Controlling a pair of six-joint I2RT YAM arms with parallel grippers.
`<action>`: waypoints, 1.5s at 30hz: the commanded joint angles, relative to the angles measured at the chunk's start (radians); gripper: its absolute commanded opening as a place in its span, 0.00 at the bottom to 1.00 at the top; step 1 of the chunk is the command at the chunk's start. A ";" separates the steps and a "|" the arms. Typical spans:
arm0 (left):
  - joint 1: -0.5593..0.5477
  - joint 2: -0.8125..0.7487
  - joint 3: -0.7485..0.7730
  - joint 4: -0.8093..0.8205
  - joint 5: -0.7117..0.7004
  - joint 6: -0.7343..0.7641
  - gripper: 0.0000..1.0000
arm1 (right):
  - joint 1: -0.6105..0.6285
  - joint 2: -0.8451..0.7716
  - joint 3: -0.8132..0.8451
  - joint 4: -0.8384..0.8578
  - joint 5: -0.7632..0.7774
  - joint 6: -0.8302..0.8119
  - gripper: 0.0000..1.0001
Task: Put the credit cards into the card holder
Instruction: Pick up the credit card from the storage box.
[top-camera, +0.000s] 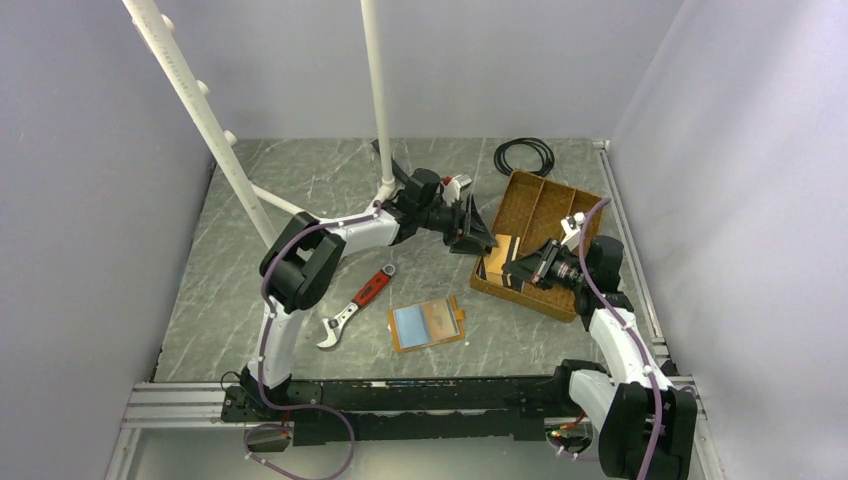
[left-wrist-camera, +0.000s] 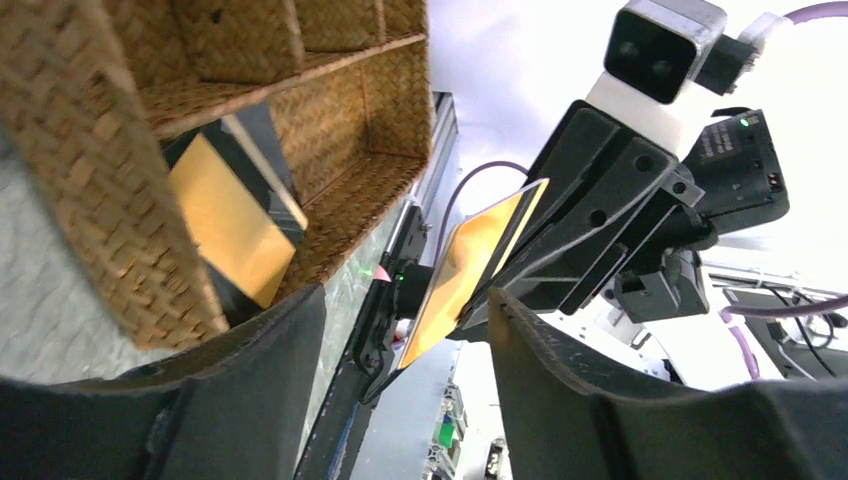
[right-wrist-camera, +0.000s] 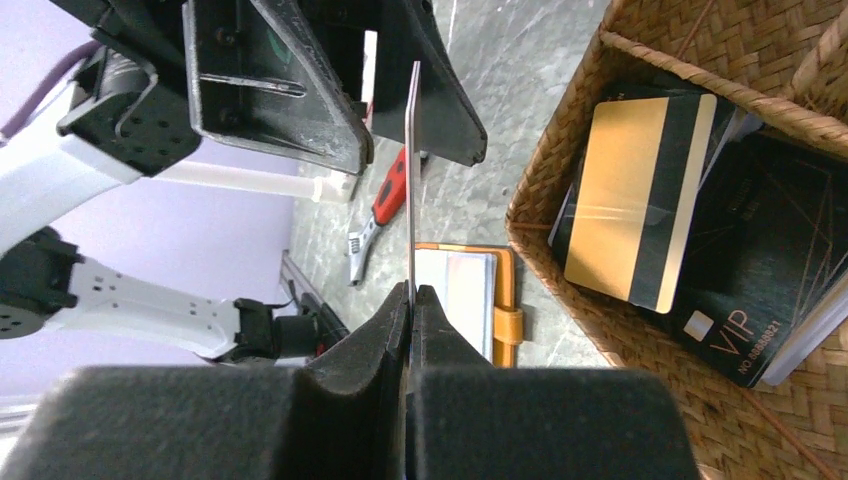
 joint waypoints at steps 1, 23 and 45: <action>-0.031 0.037 0.074 0.171 0.085 -0.080 0.58 | -0.023 -0.008 -0.008 0.090 -0.086 0.024 0.01; -0.069 0.067 0.163 -0.024 -0.038 0.090 0.00 | -0.034 0.041 0.159 -0.412 0.333 -0.227 0.65; -0.048 0.012 0.035 0.120 0.129 0.121 0.00 | -0.159 0.060 0.137 -0.147 0.095 -0.050 0.38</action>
